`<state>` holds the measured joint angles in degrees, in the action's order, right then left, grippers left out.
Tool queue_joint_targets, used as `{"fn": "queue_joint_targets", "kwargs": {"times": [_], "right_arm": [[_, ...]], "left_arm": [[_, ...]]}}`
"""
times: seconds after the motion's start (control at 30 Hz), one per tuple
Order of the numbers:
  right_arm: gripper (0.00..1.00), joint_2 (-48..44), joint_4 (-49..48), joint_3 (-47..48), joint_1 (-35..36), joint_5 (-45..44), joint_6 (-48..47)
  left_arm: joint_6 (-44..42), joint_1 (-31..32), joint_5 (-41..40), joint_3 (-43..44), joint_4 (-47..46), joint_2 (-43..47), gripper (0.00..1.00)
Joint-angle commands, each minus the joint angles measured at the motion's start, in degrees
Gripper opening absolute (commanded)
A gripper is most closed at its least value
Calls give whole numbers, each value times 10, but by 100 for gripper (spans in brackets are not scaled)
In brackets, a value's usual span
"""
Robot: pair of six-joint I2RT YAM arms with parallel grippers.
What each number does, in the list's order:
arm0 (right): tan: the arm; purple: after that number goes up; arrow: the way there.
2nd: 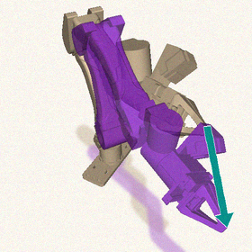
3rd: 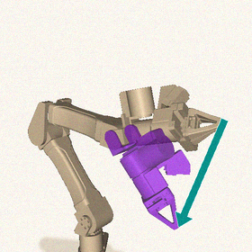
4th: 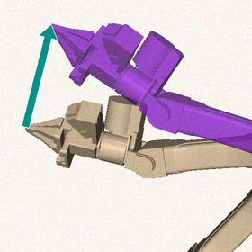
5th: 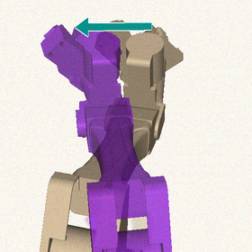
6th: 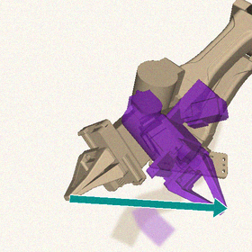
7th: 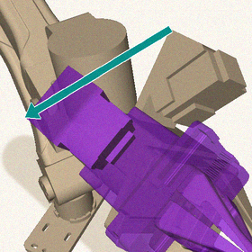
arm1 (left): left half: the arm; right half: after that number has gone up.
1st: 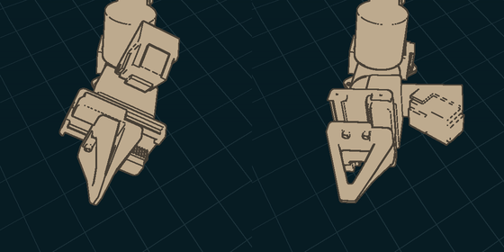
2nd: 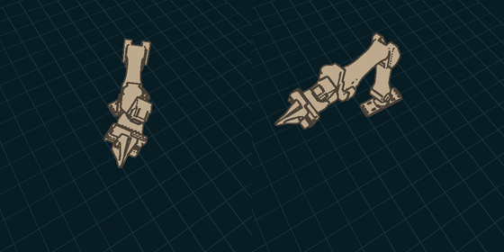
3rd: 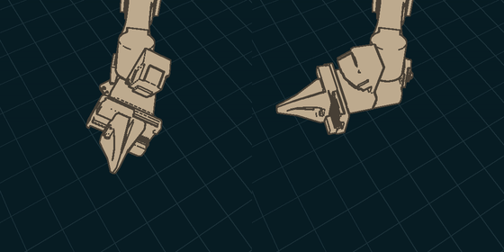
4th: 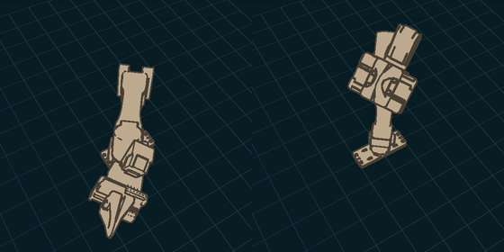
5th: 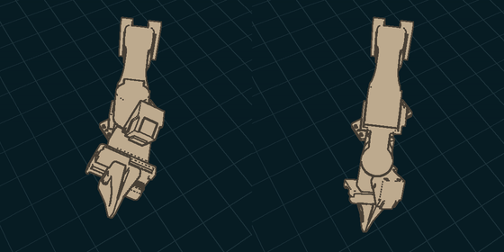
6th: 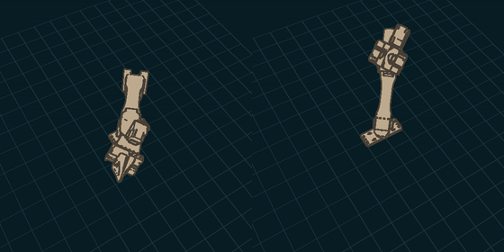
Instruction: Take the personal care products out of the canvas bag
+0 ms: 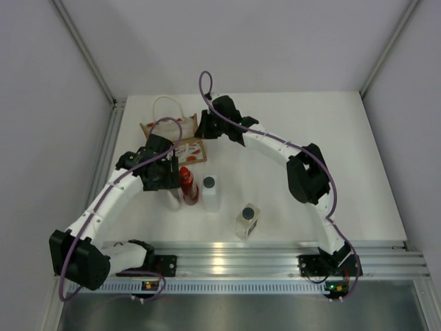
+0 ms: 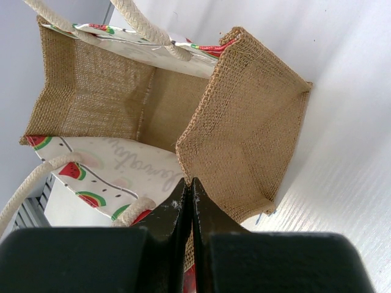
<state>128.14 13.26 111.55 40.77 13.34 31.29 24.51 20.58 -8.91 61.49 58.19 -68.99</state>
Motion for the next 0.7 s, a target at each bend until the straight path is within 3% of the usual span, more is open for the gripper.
{"fn": "queue_joint_targets", "kwargs": {"times": [0.0, 0.17, 0.23, 0.5, 0.67], "right_arm": [[0, -2, -11, 22, 4, -2, 2], [0, -4, -10, 26, 4, -3, 2], [0, -7, -10, 26, 4, -4, 1], [3, -13, -10, 28, 3, -5, 2], [21, -24, -10, 29, -1, -9, -2]], "left_arm": [[3, 1, -10, -1, -16, 27, 74], [0, 1, -13, 11, -14, 46, 84], [0, 1, -17, 18, -14, 54, 98], [21, 1, -68, 53, -15, 95, 98], [46, 1, -128, 79, -22, 121, 98]]}}
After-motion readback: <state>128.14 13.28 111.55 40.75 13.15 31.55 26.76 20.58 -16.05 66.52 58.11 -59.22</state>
